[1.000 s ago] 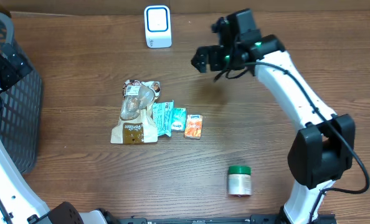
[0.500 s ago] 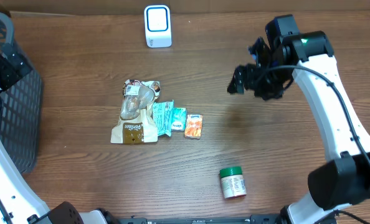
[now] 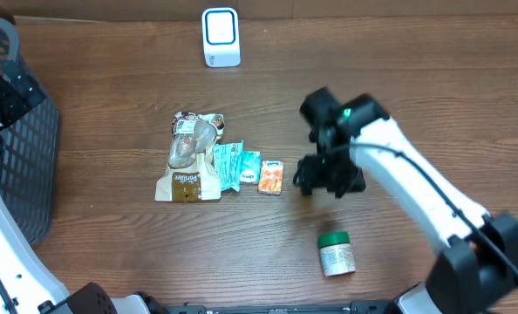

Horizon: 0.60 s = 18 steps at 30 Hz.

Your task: Scan the item barcode

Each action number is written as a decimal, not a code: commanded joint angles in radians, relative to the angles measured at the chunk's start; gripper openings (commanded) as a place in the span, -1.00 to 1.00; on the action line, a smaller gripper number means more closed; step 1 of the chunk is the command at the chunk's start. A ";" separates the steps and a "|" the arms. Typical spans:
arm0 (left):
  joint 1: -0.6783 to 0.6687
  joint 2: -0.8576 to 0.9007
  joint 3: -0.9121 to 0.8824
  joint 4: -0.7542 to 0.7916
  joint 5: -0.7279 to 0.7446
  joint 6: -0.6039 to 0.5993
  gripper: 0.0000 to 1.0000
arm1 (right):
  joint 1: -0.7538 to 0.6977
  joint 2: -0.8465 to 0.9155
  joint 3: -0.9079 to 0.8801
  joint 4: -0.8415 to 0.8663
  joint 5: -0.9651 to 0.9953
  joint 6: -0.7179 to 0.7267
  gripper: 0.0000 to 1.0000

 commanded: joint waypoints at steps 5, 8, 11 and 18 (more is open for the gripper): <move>-0.002 -0.003 0.003 0.003 -0.003 0.020 0.99 | 0.035 -0.110 -0.273 0.057 -0.007 0.122 0.54; -0.002 -0.003 0.003 0.003 -0.003 0.020 0.99 | 0.047 -0.110 -0.325 0.095 -0.033 0.132 0.62; -0.002 -0.003 0.003 0.003 -0.003 0.020 0.99 | 0.059 -0.110 -0.373 0.150 -0.062 0.145 0.68; -0.002 -0.003 0.003 0.003 -0.004 0.020 0.99 | 0.089 -0.110 -0.471 0.251 -0.080 0.168 0.69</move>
